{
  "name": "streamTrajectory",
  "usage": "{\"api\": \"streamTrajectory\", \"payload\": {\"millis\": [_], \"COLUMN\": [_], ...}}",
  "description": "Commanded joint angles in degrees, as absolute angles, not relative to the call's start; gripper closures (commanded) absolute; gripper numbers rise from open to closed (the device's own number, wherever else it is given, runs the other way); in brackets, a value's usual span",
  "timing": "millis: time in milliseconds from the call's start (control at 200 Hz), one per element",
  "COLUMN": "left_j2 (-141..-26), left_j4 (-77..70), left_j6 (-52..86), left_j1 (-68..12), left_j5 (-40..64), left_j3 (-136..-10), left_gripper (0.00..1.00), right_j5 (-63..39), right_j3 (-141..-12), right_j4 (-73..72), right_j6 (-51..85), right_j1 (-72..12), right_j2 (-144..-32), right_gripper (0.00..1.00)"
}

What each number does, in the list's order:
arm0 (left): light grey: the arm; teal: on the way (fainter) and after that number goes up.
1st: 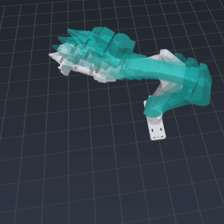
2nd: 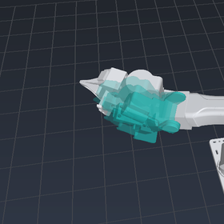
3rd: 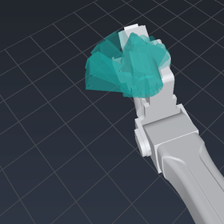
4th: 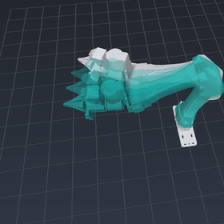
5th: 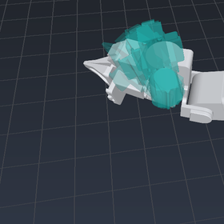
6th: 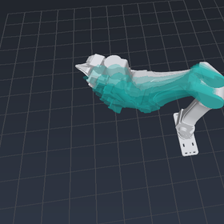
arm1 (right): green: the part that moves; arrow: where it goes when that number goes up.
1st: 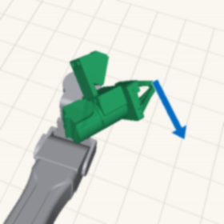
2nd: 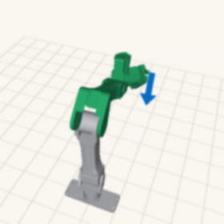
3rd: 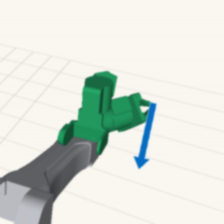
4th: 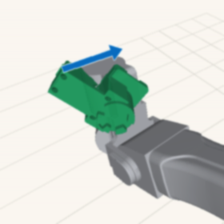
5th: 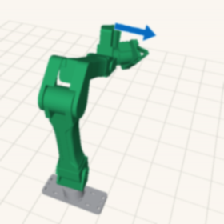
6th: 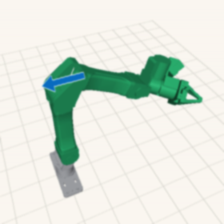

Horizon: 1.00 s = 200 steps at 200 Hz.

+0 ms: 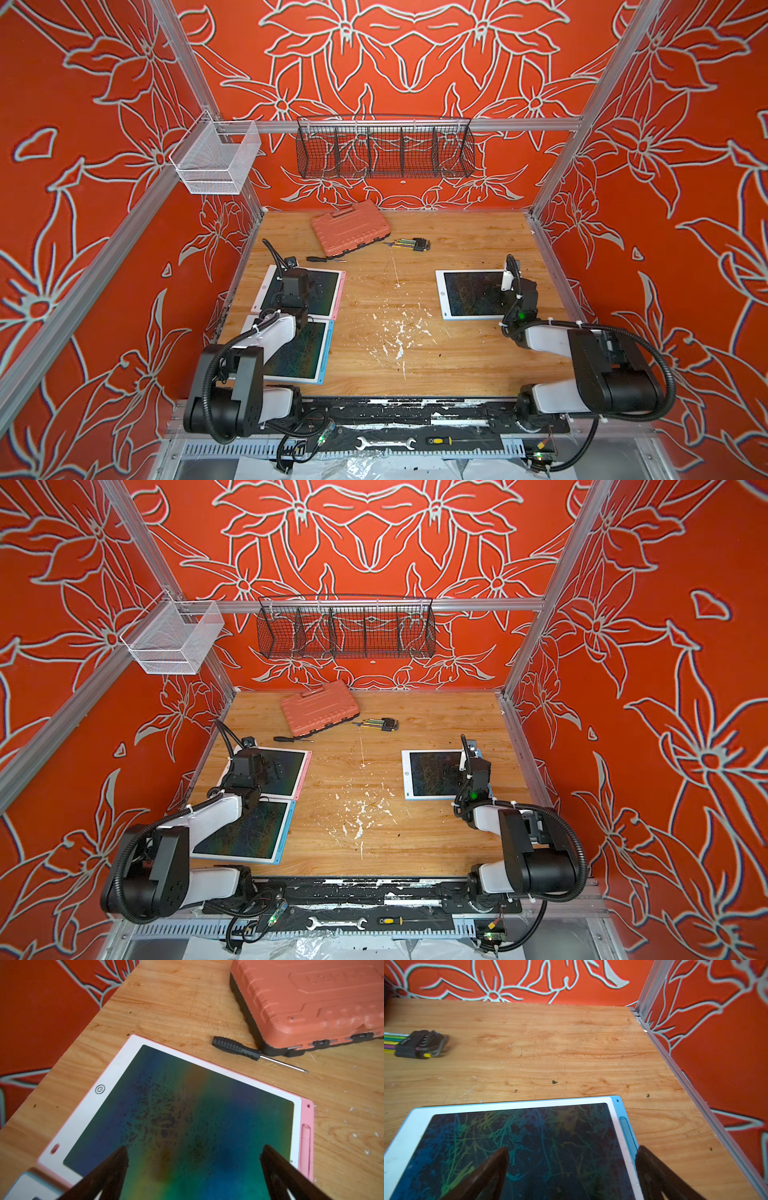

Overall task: Place the stylus back onto the writing tablet
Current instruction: Reset both arms

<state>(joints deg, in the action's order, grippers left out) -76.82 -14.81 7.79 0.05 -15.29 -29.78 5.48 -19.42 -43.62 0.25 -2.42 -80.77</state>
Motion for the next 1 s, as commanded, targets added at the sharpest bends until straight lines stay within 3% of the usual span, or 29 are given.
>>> {"api": "streamTrajectory", "payload": {"millis": [0, 385, 485, 550, 996], "left_j2": [-78.12, -77.34, -78.05, -77.25, -77.34], "left_j4": [-18.57, -22.25, -33.60, -26.48, -28.24], "left_j6": [4.17, 2.50, 2.82, 3.29, 3.08], "left_j1": [0.36, 0.44, 0.36, 0.35, 0.37], "left_j5": [-10.58, -6.83, -8.20, -8.13, -8.17], "left_j3": [-29.90, -27.18, -21.19, -23.96, -23.29], "left_gripper": [0.03, 0.03, 0.03, 0.03, 0.03], "right_j5": [2.91, 7.94, 7.94, 7.94, 8.11], "right_j3": [-18.77, -18.90, -18.89, -18.88, -18.41], "right_j4": [-44.86, -44.91, -44.91, -44.93, -45.42], "right_j6": [-1.32, 0.26, 0.33, 0.27, 0.28], "right_j1": [-2.24, -2.37, -2.37, -2.34, -2.54], "right_j2": [-81.05, -81.22, -81.21, -81.30, -80.84], "right_gripper": [0.03, 0.03, 0.03, 0.03, 0.03]}}
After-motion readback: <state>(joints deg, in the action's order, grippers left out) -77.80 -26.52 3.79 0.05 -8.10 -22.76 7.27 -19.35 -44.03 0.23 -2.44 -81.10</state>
